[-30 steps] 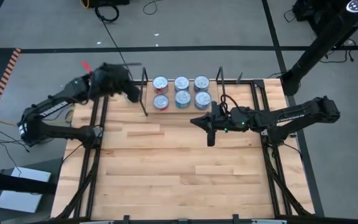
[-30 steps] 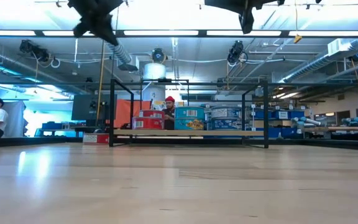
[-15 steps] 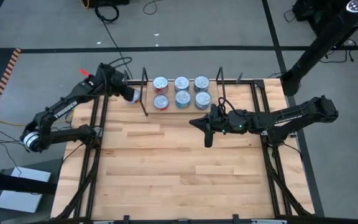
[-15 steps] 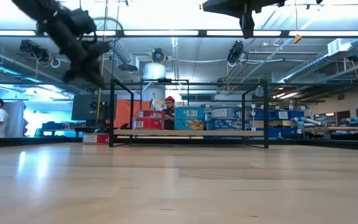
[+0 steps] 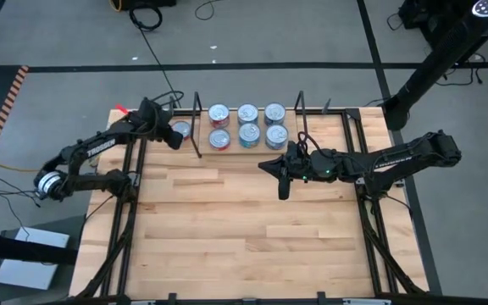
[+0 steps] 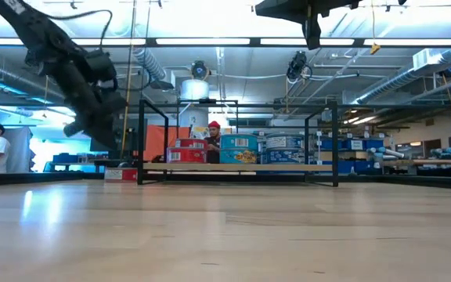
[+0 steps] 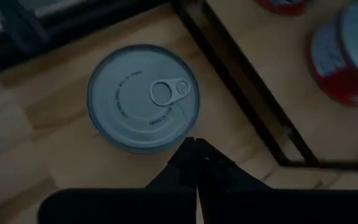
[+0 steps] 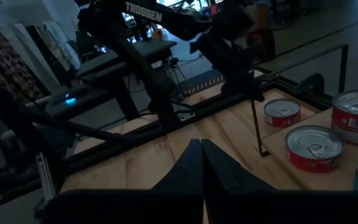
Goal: Stack canned seafood by type on shelf
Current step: Stack the red tuna can on top of the other red tuna can
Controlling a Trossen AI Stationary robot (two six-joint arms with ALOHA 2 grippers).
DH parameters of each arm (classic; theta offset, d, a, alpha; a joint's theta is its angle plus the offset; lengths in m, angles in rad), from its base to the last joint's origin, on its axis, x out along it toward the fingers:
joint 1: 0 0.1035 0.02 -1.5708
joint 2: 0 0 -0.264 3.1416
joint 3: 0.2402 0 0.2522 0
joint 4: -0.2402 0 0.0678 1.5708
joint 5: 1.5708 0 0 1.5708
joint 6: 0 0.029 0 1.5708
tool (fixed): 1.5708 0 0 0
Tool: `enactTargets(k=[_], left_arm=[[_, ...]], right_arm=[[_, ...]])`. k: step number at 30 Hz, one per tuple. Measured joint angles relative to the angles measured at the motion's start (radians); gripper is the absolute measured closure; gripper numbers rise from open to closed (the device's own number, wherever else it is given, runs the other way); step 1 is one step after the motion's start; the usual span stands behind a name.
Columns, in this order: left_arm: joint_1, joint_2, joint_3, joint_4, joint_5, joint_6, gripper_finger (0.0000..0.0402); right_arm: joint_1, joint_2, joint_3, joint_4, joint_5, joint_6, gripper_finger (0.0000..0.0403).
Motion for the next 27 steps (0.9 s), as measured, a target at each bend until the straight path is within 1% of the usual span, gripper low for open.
enactTargets(k=[4, 8, 11, 16, 20, 25, 27], left_arm=[[0.001, 0.073, -0.017, 0.089, -0.001, -0.102, 0.0401], [0.000, 0.151, -0.020, 0.135, -0.039, -0.183, 0.0401], [-0.003, 0.177, -0.015, 0.181, -0.058, -0.233, 0.0401], [-0.003, 0.179, -0.015, 0.212, -0.081, -0.324, 0.0401], [-0.003, 0.179, -0.015, 0.213, -0.088, -0.352, 0.0401], [-0.003, 0.179, -0.015, 0.204, -0.113, -0.454, 0.0401], [-0.003, 0.179, -0.015, 0.209, -0.111, -0.466, 0.0401]], right_arm=[[0.000, 0.000, 0.000, 0.000, 0.023, 0.000, 0.0401], [-0.001, 0.000, 0.000, -0.002, 0.026, 0.009, 0.0401], [-0.001, 0.000, 0.000, -0.003, 0.026, 0.022, 0.0401], [-0.001, 0.000, 0.000, -0.004, 0.030, 0.026, 0.0401], [-0.001, 0.000, 0.000, -0.004, 0.044, 0.031, 0.0401], [-0.001, 0.000, 0.000, -0.005, 0.044, 0.033, 0.0401], [-0.001, 0.000, 0.000, -0.005, 0.045, 0.033, 0.0401]])
